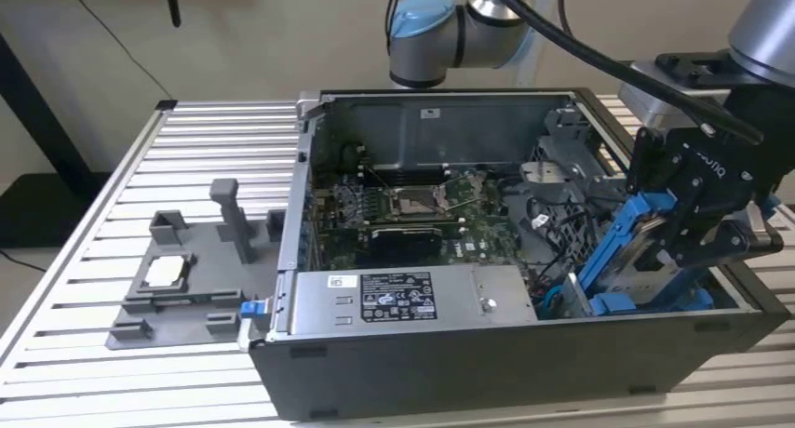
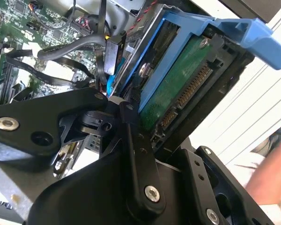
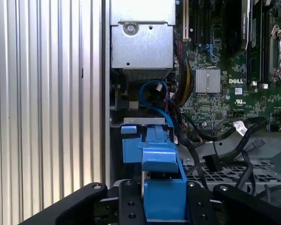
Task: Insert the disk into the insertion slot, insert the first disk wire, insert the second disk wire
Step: 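Insert the disk into the insertion slot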
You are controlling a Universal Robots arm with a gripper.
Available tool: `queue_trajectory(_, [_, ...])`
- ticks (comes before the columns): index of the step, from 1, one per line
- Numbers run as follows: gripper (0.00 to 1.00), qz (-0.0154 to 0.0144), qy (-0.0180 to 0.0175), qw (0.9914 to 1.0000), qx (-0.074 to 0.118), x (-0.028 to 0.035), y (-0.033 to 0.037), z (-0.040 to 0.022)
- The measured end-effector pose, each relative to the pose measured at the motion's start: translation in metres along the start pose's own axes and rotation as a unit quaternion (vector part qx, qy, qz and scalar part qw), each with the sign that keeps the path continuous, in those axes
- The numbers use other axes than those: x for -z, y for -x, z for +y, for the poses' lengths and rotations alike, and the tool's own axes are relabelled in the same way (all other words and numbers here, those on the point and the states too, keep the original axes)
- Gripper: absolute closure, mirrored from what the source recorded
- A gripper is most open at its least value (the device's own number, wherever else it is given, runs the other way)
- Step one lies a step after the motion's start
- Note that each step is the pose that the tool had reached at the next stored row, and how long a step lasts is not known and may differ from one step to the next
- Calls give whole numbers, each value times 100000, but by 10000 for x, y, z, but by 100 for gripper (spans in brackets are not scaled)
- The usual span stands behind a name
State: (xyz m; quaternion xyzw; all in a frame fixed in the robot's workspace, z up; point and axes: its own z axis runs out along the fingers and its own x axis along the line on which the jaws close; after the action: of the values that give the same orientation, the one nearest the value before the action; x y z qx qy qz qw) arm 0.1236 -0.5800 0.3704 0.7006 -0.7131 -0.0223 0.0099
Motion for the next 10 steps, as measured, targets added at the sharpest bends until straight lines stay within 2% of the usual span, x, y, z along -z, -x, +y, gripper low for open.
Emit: queue_trajectory(10, [66, 9, -5, 100000, 2, -1, 0, -1])
